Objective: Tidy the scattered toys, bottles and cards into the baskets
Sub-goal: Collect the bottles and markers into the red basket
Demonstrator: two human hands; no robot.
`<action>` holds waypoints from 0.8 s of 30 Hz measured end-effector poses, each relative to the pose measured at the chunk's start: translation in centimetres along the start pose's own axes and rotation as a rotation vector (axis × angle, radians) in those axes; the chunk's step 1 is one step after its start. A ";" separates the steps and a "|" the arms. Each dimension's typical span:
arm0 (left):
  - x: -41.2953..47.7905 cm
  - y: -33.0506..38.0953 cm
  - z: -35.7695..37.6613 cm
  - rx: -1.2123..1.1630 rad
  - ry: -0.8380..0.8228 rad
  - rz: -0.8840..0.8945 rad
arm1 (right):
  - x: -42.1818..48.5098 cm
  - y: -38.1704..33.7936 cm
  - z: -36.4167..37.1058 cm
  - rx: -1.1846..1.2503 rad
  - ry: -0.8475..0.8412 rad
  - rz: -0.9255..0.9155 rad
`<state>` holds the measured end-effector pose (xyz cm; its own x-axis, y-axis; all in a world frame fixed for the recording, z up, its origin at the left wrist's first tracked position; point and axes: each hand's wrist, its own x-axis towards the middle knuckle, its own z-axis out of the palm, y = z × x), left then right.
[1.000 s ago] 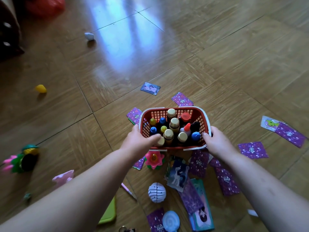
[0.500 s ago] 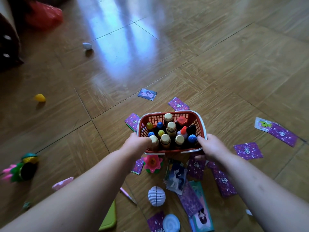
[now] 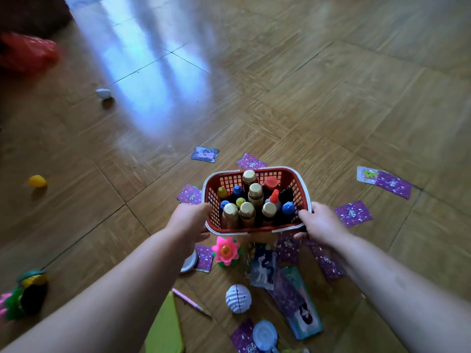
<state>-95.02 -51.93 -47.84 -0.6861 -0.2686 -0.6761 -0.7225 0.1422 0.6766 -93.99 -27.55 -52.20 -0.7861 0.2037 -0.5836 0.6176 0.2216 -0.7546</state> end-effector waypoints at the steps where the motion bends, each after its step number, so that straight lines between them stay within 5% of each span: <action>1: -0.4 0.5 0.0 0.017 -0.016 0.015 | -0.8 -0.2 -0.6 0.017 0.020 -0.002; 24: -18.6 9.7 4.4 0.368 -0.499 0.312 | -23.9 -1.0 -15.1 0.250 0.505 -0.002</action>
<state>-89.65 -41.33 -30.05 -0.7599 0.2951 -0.5791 -0.4065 0.4794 0.7778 -75.47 -18.23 -32.93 -0.6401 0.6484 -0.4122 0.5432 0.0025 -0.8396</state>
